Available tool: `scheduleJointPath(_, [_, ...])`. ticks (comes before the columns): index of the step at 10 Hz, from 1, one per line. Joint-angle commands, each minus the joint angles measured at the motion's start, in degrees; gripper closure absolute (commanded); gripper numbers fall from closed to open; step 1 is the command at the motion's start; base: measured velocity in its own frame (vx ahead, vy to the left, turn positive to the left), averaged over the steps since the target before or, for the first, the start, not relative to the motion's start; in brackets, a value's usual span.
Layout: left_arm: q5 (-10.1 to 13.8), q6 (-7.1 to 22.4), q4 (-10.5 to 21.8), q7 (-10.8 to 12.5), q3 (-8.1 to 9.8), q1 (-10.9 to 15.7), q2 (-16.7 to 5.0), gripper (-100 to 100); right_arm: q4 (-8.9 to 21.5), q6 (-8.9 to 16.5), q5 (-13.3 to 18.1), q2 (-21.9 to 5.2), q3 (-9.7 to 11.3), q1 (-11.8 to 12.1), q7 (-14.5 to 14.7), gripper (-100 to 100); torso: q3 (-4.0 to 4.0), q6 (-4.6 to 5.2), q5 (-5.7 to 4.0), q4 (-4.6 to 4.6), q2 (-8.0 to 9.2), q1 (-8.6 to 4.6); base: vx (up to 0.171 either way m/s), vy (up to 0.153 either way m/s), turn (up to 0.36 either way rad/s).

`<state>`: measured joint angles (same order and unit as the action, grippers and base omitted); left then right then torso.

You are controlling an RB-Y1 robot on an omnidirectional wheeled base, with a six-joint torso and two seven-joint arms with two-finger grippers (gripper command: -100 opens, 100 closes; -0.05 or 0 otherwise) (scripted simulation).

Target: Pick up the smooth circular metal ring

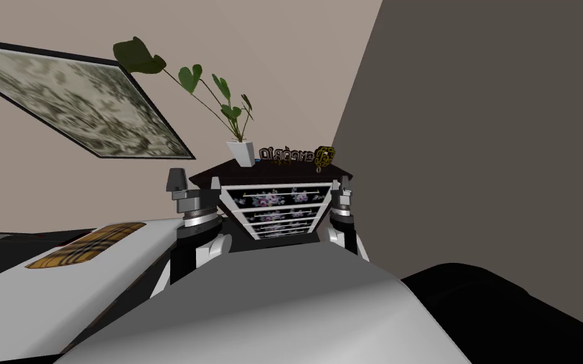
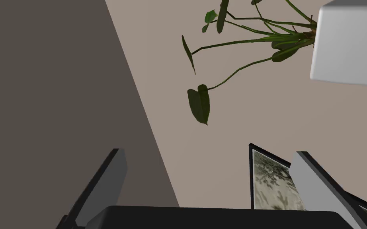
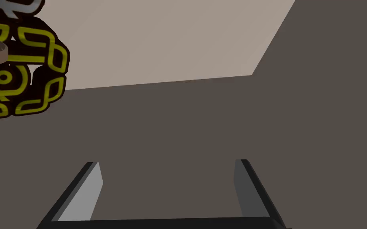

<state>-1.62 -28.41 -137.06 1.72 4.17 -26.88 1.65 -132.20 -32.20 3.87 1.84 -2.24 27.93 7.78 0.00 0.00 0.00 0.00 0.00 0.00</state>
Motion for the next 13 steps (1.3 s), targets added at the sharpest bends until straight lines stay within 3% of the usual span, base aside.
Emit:
scheduleJointPath(1, [0.0, 0.0, 0.0, 0.0, 0.00, 0.0, 0.0, 0, 0.7, -0.7, 0.4, -2.3, 0.3, 0.0, 0.1, -100, 0.00, 0.00, 0.00, 0.00, 0.00, 0.00, -0.018, 0.008, -0.021])
scheduleJointPath(5, [0.0, 0.0, 0.0, 0.0, 0.00, 0.0, 0.0, 0, 5.0, -4.3, 3.0, -9.6, 1.8, -1.1, 0.4, -100, 0.17, 0.00, 0.02, 0.06, 0.29, 0.12, -0.080, 0.032, -0.048])
scheduleJointPath(8, [0.0, 0.0, 0.0, 0.0, 0.00, 0.0, 0.0, 0, 6.7, -5.6, 4.0, -13.1, 2.3, -1.8, 0.5, -100, 0.22, 0.00, 0.01, 0.09, 0.38, 0.06, -0.090, 0.016, -0.020])
scheduleJointPath(10, [0.0, 0.0, 0.0, 0.0, 0.00, 0.0, 0.0, 0, 10.5, -8.5, 6.3, -17.2, 3.4, -3.8, 0.9, -100, 0.21, 0.00, 0.01, 0.08, 0.37, 0.06, -0.132, 0.033, -0.037])
scheduleJointPath(13, [0.0, 0.0, 0.0, 0.0, 0.00, 0.0, 0.0, 0, 13.3, -10.1, 7.7, -21.1, 4.0, -5.2, 1.1, -100, 0.20, -0.01, 0.02, 0.08, 0.34, 0.10, -0.086, 0.024, -0.014])
